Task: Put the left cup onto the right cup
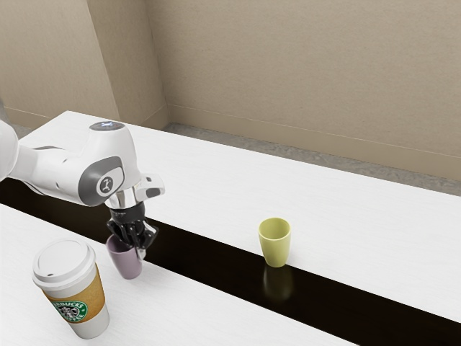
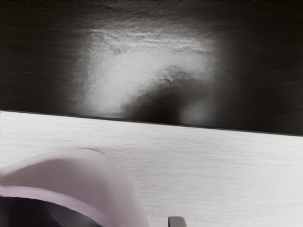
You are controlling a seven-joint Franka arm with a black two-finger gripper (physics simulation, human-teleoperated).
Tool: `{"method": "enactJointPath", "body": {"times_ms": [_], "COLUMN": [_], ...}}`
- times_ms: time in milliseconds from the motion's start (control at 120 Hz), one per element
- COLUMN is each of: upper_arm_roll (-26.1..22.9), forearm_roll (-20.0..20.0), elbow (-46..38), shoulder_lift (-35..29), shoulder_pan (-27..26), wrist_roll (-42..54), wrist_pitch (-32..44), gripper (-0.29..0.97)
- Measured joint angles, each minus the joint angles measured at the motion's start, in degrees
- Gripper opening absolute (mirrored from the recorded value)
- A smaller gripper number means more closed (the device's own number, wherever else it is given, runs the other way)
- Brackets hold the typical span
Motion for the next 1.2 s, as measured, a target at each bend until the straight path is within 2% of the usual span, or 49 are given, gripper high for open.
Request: {"method": "enactJointPath", "body": {"times_ms": [175,342,425,542,708,975,1200], "upper_arm_roll": [0.68,0.66,-1.25,-6.12,-10.34,-10.79,-10.83], "forearm_roll": [0.71,1.93,2.45,2.85,3.07,3.22,3.46], "elbow": [0.1,0.7,2.72,9.73,19.93,38.77,51.32], "shoulder_lift": [-0.69,-5.58,-7.22,-6.62,-1.62,9.95,17.68], "shoulder_pan": [-0.11,0.46,1.01,0.38,-1.58,-8.84,-11.8], "wrist_roll": [-0.19,-0.42,-0.54,-0.68,-0.37,0.09,0.57], "wrist_pitch": [-0.08,-2.33,-4.63,-9.72,-16.21,-25.7,-29.46], "gripper": [-0.07,-0.09,-0.09,-0.1,-0.1,-0.11,-0.11]}}
